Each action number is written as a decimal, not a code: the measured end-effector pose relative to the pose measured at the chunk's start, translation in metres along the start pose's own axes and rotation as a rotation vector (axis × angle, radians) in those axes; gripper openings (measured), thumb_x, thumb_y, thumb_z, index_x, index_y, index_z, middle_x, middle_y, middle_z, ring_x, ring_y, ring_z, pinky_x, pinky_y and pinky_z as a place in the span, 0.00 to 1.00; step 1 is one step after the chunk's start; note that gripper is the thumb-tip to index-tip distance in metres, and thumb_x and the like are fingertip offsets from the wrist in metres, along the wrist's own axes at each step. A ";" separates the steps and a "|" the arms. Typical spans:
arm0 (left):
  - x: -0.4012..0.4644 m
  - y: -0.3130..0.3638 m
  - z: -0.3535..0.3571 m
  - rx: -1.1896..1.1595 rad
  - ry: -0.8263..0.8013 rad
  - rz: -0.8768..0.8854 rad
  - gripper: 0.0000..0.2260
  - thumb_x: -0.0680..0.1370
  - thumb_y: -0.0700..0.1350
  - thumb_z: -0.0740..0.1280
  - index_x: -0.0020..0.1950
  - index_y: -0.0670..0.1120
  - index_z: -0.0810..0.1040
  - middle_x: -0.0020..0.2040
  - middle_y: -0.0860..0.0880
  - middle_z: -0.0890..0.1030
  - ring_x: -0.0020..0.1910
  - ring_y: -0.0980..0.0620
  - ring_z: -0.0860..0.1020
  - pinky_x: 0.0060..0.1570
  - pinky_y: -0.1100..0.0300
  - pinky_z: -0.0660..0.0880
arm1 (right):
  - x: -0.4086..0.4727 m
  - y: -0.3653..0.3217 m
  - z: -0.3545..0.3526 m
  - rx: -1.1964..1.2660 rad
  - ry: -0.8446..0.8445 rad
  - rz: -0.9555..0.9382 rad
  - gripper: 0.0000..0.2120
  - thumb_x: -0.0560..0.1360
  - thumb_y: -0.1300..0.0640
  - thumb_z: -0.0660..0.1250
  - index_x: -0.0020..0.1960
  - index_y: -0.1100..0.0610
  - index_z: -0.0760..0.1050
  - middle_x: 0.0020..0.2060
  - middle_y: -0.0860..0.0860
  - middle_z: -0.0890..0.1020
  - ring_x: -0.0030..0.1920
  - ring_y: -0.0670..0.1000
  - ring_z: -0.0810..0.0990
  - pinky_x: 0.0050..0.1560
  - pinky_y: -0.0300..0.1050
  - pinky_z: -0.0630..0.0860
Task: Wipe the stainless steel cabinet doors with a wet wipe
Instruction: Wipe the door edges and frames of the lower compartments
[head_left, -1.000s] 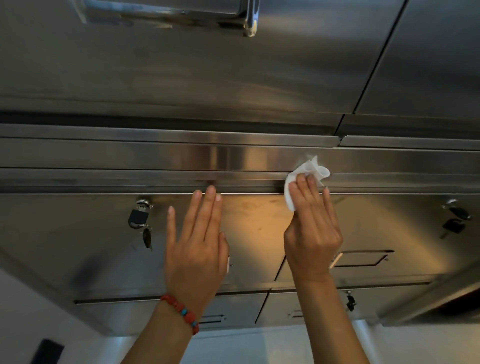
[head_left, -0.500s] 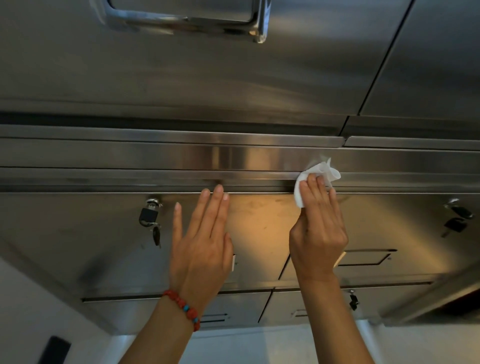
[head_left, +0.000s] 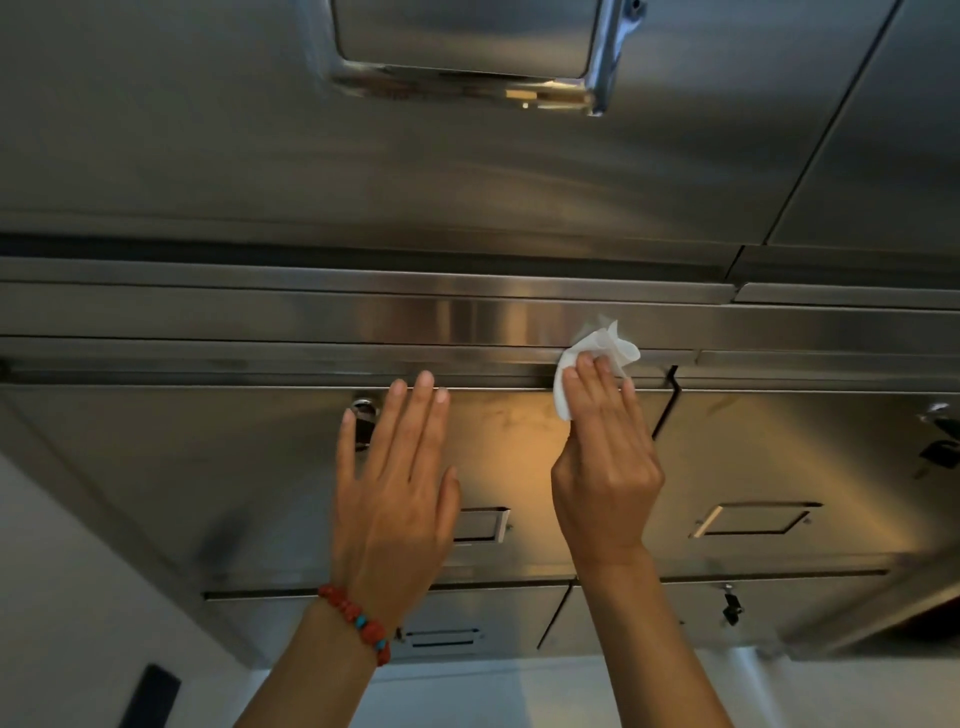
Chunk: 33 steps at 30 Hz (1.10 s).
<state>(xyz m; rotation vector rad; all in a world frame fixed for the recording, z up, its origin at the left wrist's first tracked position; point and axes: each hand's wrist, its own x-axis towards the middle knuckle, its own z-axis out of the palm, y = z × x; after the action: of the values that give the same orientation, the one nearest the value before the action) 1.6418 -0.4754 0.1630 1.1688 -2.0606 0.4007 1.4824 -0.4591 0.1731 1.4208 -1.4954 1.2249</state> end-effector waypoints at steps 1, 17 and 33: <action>-0.001 -0.005 -0.001 -0.002 0.001 -0.003 0.23 0.76 0.46 0.56 0.71 0.39 0.66 0.71 0.41 0.67 0.71 0.44 0.64 0.67 0.40 0.58 | 0.000 -0.004 0.001 0.003 -0.002 0.004 0.13 0.76 0.72 0.59 0.57 0.68 0.78 0.57 0.61 0.79 0.61 0.59 0.77 0.64 0.53 0.70; -0.013 -0.065 -0.015 0.016 -0.053 -0.074 0.26 0.76 0.49 0.55 0.70 0.36 0.66 0.71 0.39 0.66 0.71 0.44 0.61 0.66 0.36 0.58 | -0.005 -0.059 0.020 0.036 -0.035 0.002 0.13 0.75 0.70 0.63 0.58 0.67 0.77 0.58 0.61 0.79 0.62 0.58 0.76 0.64 0.53 0.71; -0.015 -0.086 -0.012 0.026 -0.060 -0.091 0.26 0.75 0.48 0.54 0.71 0.38 0.63 0.72 0.40 0.64 0.71 0.45 0.61 0.65 0.36 0.57 | -0.007 -0.074 0.029 -0.007 -0.018 0.005 0.12 0.75 0.69 0.64 0.57 0.67 0.78 0.57 0.61 0.79 0.61 0.58 0.77 0.62 0.54 0.73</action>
<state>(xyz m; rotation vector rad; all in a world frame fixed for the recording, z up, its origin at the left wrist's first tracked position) 1.7240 -0.5059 0.1538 1.2998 -2.0500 0.3532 1.5593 -0.4800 0.1690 1.4276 -1.5151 1.2117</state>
